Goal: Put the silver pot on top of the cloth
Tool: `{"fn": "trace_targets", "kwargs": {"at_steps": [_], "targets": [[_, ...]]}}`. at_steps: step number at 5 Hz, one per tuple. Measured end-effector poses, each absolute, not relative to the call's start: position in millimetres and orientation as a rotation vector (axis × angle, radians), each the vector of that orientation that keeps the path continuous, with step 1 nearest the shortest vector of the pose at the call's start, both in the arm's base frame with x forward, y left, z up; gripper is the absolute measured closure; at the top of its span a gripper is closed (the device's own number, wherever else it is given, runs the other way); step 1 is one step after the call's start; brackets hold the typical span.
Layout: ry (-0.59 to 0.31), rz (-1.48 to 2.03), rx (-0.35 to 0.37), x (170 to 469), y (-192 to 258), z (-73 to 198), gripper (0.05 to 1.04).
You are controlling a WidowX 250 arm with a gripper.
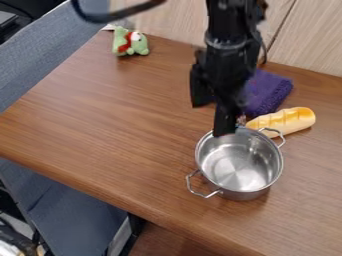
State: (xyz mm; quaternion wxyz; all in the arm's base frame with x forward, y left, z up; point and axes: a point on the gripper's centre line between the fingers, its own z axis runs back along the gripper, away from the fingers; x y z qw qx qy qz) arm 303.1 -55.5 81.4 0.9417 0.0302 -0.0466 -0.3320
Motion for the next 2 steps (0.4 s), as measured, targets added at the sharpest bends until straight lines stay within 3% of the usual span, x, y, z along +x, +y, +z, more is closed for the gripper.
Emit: {"fn": "trace_targets", "kwargs": {"at_steps": [2], "targets": [[-0.039, -0.692, 0.091, 301.5, -51.8, 53.7, 0.083]]}}
